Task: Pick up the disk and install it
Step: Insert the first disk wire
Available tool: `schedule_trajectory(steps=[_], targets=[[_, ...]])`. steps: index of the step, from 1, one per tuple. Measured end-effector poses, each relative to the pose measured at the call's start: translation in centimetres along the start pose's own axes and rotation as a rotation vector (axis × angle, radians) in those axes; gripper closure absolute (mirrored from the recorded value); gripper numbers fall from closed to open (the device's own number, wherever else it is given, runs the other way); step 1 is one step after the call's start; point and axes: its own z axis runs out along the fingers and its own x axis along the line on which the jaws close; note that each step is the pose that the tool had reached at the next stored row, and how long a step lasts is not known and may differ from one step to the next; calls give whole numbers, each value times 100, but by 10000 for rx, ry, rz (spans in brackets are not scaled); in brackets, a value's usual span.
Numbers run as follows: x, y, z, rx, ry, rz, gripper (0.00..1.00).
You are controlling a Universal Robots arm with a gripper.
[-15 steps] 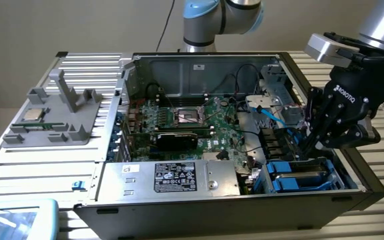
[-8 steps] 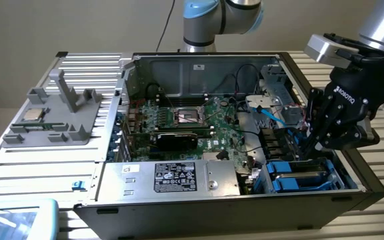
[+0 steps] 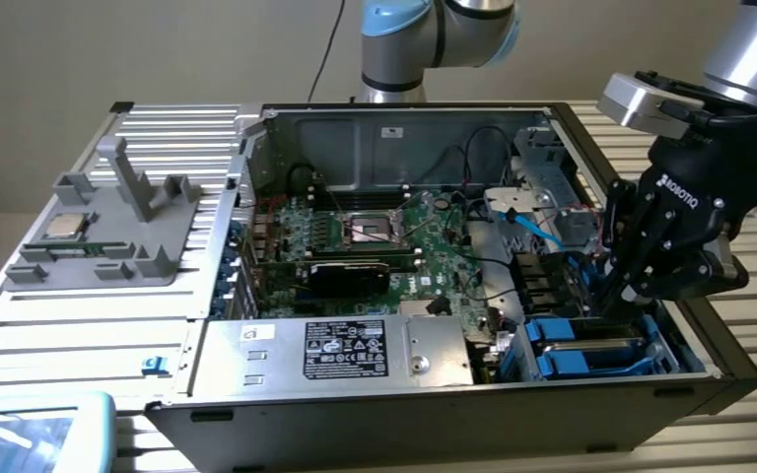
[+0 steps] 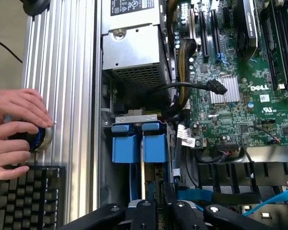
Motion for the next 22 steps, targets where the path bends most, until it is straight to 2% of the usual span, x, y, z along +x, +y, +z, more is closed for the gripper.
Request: schedule_trajectory(steps=[1, 2, 5, 22], targets=[[-8, 0, 4, 6, 58, 13, 83], [-14, -1, 7, 8, 90, 19, 83], [-33, -2, 19, 10, 125, 27, 83], [-62, -5, 89, 13, 125, 27, 83]])
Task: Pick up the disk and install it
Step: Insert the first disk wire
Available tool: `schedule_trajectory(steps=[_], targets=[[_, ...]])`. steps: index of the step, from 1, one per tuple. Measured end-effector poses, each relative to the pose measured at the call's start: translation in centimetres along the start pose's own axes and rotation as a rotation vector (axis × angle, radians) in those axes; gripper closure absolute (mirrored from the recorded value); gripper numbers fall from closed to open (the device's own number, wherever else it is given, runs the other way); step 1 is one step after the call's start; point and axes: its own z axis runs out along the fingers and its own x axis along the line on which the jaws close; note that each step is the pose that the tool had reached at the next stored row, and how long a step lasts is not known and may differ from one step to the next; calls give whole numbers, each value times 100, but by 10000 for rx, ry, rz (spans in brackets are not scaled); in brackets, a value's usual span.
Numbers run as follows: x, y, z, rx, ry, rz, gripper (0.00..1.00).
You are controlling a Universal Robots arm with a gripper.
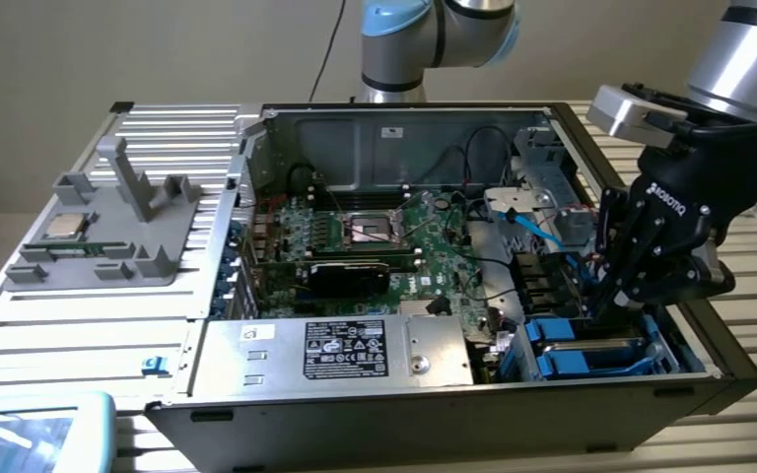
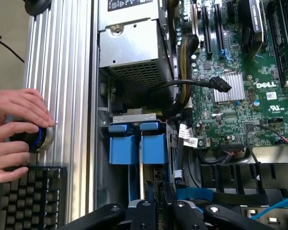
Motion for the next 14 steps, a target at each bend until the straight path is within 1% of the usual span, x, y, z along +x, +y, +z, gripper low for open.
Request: schedule_trajectory(steps=[14], targets=[[-17, -2, 28, 0, -2, 0, 83]])
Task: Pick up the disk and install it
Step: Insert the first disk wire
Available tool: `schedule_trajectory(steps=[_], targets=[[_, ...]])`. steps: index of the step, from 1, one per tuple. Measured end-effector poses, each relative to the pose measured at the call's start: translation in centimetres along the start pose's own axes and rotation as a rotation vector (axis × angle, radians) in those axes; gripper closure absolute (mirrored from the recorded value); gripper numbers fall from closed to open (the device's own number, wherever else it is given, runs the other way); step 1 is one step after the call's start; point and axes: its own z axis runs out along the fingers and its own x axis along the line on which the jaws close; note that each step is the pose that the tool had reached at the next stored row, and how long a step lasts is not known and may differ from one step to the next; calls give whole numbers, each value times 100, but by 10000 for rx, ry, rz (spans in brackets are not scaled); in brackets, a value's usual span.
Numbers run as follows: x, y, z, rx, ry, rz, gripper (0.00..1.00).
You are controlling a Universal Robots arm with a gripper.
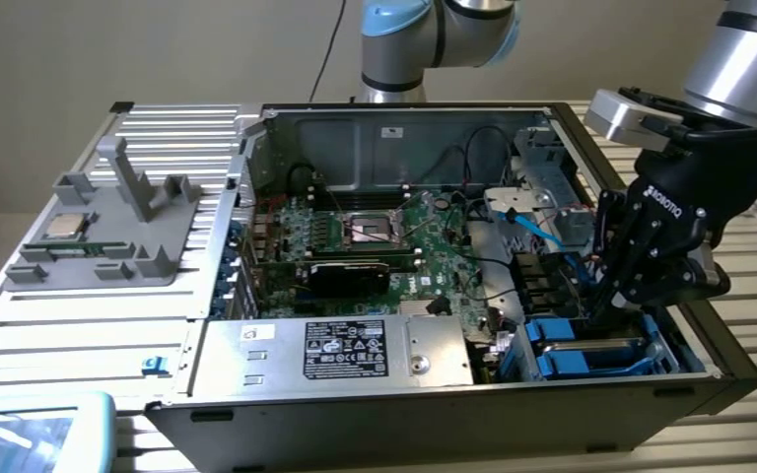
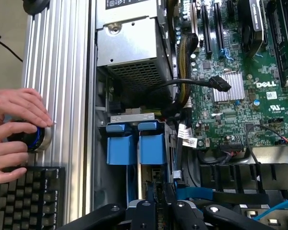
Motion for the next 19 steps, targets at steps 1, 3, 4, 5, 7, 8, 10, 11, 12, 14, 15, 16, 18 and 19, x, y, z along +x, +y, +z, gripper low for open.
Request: schedule_trajectory(steps=[1, 3, 4, 5, 7, 8, 10, 11, 12, 14, 15, 16, 18, 19], targets=[[0, 0, 0, 0, 1, 0, 83], [-2, 0, 4, 0, 2, 1, 83], [-3, -1, 6, 0, 3, 1, 83], [-3, -1, 8, 0, 4, 1, 83], [-4, -2, 14, 0, 3, 0, 83], [-4, -3, 16, 0, 4, 1, 83], [-7, -4, 22, 0, 0, 0, 83], [-6, -3, 24, 0, -3, 1, 83], [-6, -1, 25, -1, -2, 2, 83], [-6, -1, 24, -1, -1, 1, 83], [-6, -1, 24, 0, 0, 0, 83], [-6, -1, 24, 0, 0, 0, 83], [-6, -1, 24, 0, 0, 0, 83], [-6, -1, 23, 0, 2, 1, 83]])
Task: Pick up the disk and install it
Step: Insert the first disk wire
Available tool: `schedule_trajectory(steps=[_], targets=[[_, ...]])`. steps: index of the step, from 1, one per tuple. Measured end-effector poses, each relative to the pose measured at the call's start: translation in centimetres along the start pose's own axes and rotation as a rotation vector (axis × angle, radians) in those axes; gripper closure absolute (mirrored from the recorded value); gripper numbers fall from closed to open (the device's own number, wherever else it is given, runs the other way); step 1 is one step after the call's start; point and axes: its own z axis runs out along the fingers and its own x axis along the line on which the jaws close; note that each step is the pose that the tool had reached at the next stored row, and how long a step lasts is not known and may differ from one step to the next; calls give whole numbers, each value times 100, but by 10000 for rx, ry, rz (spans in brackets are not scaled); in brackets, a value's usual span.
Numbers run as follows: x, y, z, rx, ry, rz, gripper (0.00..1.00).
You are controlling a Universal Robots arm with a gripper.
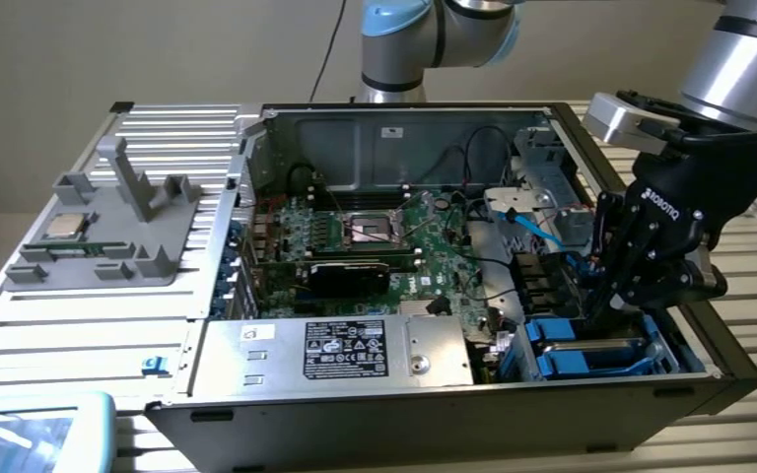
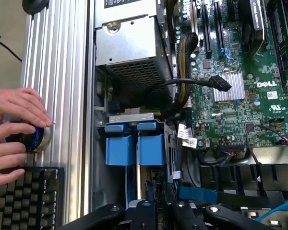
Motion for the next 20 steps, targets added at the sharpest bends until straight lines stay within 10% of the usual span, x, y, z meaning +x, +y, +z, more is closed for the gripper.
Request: schedule_trajectory(steps=[20], targets=[[17, -37, 26, -4, -5, 0, 83]])
